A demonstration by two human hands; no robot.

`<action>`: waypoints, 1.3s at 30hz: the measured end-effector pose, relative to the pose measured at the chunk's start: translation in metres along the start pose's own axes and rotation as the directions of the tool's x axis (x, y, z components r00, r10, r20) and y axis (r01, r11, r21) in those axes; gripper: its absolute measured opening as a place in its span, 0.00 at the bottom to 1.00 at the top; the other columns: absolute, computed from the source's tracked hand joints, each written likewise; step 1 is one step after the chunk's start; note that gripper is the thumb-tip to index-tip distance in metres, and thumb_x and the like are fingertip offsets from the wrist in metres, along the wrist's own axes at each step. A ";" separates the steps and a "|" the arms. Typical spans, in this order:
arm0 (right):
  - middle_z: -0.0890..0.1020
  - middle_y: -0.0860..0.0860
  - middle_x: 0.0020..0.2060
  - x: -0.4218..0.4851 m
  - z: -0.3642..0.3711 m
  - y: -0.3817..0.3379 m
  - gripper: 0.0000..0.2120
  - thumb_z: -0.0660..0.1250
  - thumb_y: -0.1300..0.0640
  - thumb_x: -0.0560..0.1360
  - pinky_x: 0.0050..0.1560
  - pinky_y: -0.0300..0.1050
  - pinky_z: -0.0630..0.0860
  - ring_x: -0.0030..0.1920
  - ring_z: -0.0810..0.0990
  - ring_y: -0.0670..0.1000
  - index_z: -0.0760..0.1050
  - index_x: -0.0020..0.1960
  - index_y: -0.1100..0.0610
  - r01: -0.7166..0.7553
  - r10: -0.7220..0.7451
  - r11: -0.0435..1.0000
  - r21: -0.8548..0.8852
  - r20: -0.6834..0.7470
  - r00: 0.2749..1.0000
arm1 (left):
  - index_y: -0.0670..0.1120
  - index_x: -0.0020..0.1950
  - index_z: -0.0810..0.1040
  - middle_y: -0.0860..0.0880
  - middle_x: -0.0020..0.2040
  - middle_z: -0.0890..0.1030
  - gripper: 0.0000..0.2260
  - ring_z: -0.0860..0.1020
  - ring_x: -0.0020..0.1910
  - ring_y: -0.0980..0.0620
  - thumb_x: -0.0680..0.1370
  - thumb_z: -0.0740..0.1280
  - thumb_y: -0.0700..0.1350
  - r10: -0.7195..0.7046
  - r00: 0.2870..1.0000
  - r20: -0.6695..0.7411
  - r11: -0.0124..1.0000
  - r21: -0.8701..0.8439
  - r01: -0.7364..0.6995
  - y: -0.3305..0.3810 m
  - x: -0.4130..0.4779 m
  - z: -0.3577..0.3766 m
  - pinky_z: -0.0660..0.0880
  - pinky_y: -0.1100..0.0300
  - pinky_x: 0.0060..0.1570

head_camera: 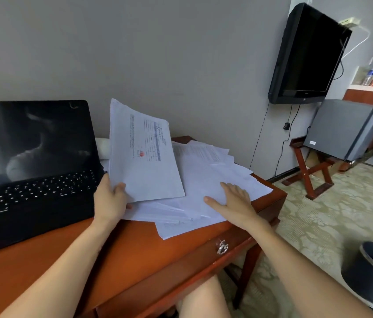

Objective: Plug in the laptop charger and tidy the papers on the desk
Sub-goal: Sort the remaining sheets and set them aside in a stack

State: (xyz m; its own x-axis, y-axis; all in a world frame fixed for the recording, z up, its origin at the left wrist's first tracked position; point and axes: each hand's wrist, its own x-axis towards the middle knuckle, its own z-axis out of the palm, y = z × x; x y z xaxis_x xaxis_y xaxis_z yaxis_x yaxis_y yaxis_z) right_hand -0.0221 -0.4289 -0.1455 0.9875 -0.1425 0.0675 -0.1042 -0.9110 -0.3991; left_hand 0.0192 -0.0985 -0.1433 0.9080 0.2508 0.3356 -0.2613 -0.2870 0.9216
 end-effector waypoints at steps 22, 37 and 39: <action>0.80 0.46 0.66 -0.026 0.010 0.005 0.14 0.64 0.54 0.82 0.77 0.57 0.61 0.67 0.73 0.53 0.78 0.67 0.51 0.158 -0.087 0.956 0.249 -0.272 0.958 | 0.49 0.61 0.72 0.47 0.61 0.80 0.07 0.83 0.28 0.43 0.85 0.60 0.40 -0.040 0.993 -0.111 0.996 -0.079 0.031 0.007 -0.015 -0.007 0.83 0.46 0.38; 0.82 0.43 0.44 -0.014 -0.009 -0.003 0.09 0.67 0.52 0.81 0.41 0.25 0.70 0.44 0.80 0.38 0.80 0.51 0.58 0.253 0.481 0.529 0.810 -0.531 0.698 | 0.36 0.67 0.72 0.46 0.61 0.77 0.12 0.81 0.37 0.65 0.84 0.57 0.32 -0.065 0.942 -0.330 0.983 -0.185 0.003 0.033 -0.021 -0.010 0.73 0.76 0.30; 0.83 0.44 0.44 -0.015 -0.011 -0.008 0.10 0.68 0.52 0.81 0.42 0.25 0.71 0.40 0.78 0.33 0.80 0.52 0.59 0.280 0.456 0.525 0.804 -0.543 0.705 | 0.39 0.65 0.73 0.45 0.61 0.80 0.11 0.82 0.34 0.66 0.84 0.57 0.33 -0.014 0.961 -0.277 0.987 -0.160 -0.032 0.031 -0.021 -0.008 0.77 0.71 0.32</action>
State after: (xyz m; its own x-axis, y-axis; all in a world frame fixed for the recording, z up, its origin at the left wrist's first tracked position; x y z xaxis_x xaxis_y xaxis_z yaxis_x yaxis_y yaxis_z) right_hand -0.0378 -0.4234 -0.1328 0.5839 -0.7265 0.3624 0.3164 -0.2075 -0.9257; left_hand -0.0104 -0.1056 -0.1202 0.7852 0.5014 0.3635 -0.3392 -0.1429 0.9298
